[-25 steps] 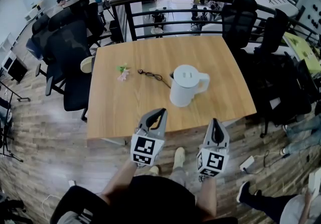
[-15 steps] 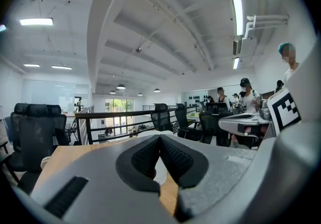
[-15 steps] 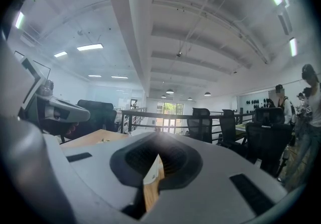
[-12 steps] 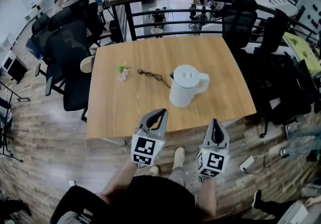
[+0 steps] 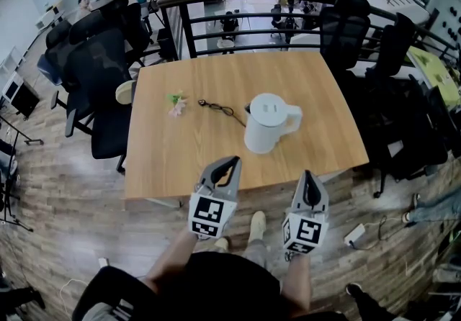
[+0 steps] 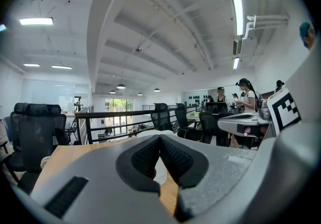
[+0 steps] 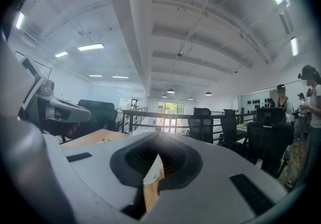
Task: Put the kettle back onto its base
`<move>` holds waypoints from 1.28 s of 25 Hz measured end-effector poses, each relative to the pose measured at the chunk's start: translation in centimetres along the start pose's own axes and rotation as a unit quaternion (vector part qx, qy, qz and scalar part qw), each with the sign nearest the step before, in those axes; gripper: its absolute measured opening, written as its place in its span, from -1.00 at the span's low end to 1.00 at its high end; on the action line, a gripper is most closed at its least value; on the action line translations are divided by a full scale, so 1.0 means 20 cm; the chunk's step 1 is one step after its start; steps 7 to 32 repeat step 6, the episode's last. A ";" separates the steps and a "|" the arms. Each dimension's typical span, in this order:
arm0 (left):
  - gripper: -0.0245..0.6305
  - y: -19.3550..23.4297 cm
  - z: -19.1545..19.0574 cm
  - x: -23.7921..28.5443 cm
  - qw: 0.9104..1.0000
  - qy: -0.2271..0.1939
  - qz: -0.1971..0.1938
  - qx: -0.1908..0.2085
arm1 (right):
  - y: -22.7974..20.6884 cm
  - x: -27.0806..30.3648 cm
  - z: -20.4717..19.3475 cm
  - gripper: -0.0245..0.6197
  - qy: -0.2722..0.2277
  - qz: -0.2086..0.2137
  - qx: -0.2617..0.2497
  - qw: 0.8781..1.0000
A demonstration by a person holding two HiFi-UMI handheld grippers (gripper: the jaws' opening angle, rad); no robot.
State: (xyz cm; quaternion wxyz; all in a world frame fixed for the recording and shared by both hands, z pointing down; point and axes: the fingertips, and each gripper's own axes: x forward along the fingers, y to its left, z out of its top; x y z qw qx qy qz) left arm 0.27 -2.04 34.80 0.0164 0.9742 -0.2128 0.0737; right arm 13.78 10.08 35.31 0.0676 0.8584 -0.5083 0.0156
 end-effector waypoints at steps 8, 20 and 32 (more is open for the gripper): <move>-0.93 0.01 -0.01 0.02 1.000 0.001 0.000 0.000 | 0.00 0.02 -0.01 -0.94 0.005 0.002 0.002 1.000; -0.93 0.01 -0.01 0.02 1.000 0.001 0.000 0.000 | 0.00 0.02 -0.01 -0.94 0.005 0.002 0.002 1.000; -0.93 0.01 -0.01 0.02 1.000 0.001 0.000 0.000 | 0.00 0.02 -0.01 -0.94 0.005 0.002 0.002 1.000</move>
